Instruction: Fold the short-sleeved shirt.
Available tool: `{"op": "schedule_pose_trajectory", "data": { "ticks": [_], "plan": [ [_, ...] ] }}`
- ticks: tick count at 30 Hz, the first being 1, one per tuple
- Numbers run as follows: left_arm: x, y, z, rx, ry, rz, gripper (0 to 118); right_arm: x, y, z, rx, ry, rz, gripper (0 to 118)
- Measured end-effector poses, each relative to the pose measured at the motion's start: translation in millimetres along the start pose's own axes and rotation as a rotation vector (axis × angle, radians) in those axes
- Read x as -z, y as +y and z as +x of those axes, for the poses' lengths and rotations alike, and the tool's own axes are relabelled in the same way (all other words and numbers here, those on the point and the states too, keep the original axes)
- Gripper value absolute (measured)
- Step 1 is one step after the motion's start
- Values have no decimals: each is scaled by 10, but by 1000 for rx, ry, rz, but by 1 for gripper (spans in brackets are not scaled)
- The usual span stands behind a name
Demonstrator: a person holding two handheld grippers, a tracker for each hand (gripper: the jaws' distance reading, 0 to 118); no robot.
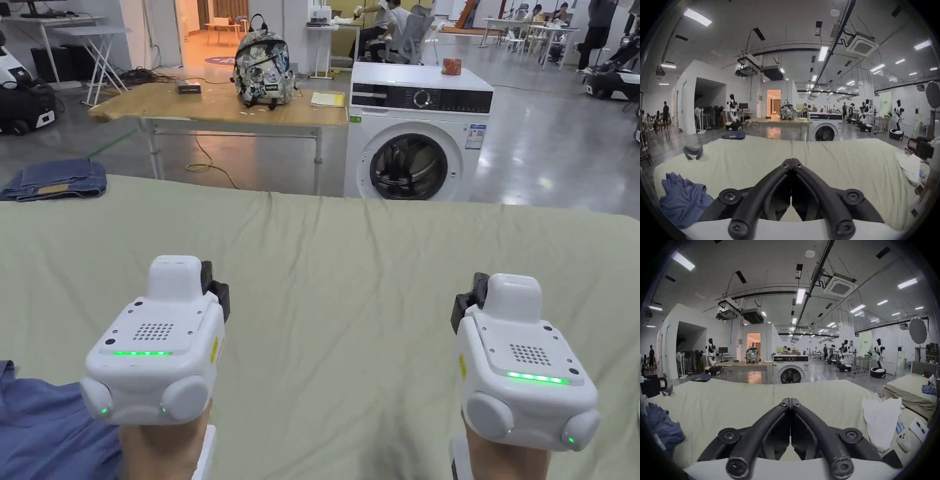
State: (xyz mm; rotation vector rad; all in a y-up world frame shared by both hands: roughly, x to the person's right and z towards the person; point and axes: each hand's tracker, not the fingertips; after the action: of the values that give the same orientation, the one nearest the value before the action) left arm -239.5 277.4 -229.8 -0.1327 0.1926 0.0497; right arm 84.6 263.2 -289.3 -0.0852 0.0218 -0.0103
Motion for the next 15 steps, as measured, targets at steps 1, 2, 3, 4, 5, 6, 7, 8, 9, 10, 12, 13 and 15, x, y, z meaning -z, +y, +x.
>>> {"op": "schedule_pose_trajectory", "data": {
  "ticks": [1, 2, 3, 4, 5, 6, 7, 8, 9, 10, 12, 13, 15],
  "plan": [
    [-12, 3, -60, -6, -9, -22, 0, 13, 10, -19, -4, -4, -10, 0],
    [-29, 5, -123, -1, 5, -35, 0, 25, 10, -25, -2, 0, -14, 0],
    [-60, 2, -234, -8, -9, -47, 0, -25, 35, -75, 1, 4, -20, 0],
    [-94, 5, -364, -14, -3, -62, 0, -39, 43, -109, 5, 7, -25, 0],
    [-117, -1, -482, -7, 24, -84, 0, -32, 40, -132, 5, 9, -30, 0],
    [-152, -6, -634, 8, 50, -109, 0, -19, 35, -157, 5, 13, -39, 0],
    [-182, -1, -806, -3, 43, -141, 0, -36, 42, -200, 6, 23, -46, 0],
    [-220, 0, -978, -10, 67, -169, 0, -38, 38, -246, 3, 26, -52, 0],
    [-249, -19, -1161, -15, 95, -186, 0, -32, 27, -287, -1, 31, -57, 0],
    [-284, -38, -1339, -17, 132, -205, 0, -30, 11, -321, 0, 46, -62, 0],
    [-363, -64, -1662, -6, 182, -254, 0, 33, -43, -349, 0, 72, -80, 0],
    [-415, -97, -1815, 7, 203, -267, 0, 40, -60, -388, -4, 83, -88, 0],
    [-459, -174, -2109, 28, 219, -349, 0, 55, -107, -450, -24, 98, -92, 0]
  ]
}}
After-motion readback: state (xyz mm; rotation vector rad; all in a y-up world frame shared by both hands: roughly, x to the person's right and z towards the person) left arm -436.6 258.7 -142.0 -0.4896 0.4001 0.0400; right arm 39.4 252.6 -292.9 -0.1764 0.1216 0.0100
